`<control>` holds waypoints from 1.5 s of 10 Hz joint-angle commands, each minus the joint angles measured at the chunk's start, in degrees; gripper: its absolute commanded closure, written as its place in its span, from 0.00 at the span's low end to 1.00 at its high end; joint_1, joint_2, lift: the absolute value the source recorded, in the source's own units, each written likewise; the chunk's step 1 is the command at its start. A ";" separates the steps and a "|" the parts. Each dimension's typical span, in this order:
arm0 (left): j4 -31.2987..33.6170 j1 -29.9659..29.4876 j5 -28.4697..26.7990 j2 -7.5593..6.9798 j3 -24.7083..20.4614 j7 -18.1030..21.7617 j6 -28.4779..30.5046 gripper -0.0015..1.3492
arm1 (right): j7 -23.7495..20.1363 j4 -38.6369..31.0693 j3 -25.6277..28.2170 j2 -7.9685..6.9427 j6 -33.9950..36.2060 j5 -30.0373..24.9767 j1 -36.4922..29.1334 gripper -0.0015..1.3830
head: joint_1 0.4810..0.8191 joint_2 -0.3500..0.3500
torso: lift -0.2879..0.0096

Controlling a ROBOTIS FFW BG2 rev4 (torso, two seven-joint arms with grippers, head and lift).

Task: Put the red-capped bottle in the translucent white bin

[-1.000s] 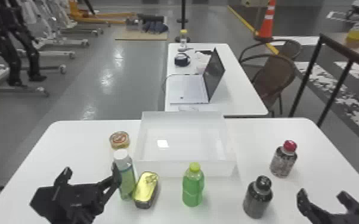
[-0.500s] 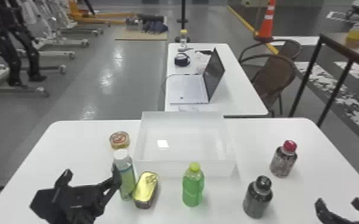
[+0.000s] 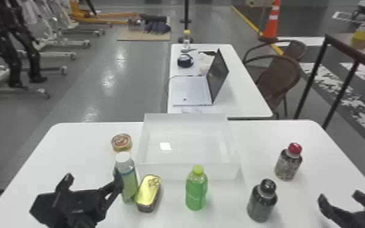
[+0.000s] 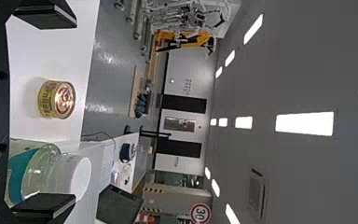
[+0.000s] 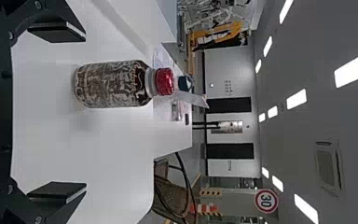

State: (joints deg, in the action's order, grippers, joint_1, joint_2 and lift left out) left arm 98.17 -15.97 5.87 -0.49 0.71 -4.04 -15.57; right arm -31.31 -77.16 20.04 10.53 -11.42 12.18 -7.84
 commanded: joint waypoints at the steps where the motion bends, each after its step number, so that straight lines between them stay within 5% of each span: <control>1: 0.01 -0.03 -0.07 -0.04 0.00 0.00 -0.25 0.00 | -1.74 2.98 0.00 1.77 0.70 -0.75 2.40 0.12 | 0.20 0.50 | 0.63; 6: 0.18 -0.38 0.02 0.40 -0.35 0.00 -1.04 0.00 | -2.00 12.21 0.53 2.74 1.66 -8.40 9.60 0.08 | 0.20 0.50 | 0.63; 9: 0.09 -0.47 0.11 0.40 -0.18 0.00 -1.04 0.00 | -6.31 21.08 0.53 3.35 -1.24 -7.08 15.75 0.08 | 0.20 0.50 | 0.63; 15: 0.01 -0.29 0.11 0.40 0.17 0.00 -1.04 0.00 | -8.42 27.41 -3.34 3.35 -2.47 -8.05 23.40 0.08 | 0.20 0.50 | 0.63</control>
State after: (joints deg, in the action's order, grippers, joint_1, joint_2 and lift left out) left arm 98.18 -16.33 5.98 -0.09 0.86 -4.04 -16.61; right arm -39.68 -50.24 16.91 13.87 -13.68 4.36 14.48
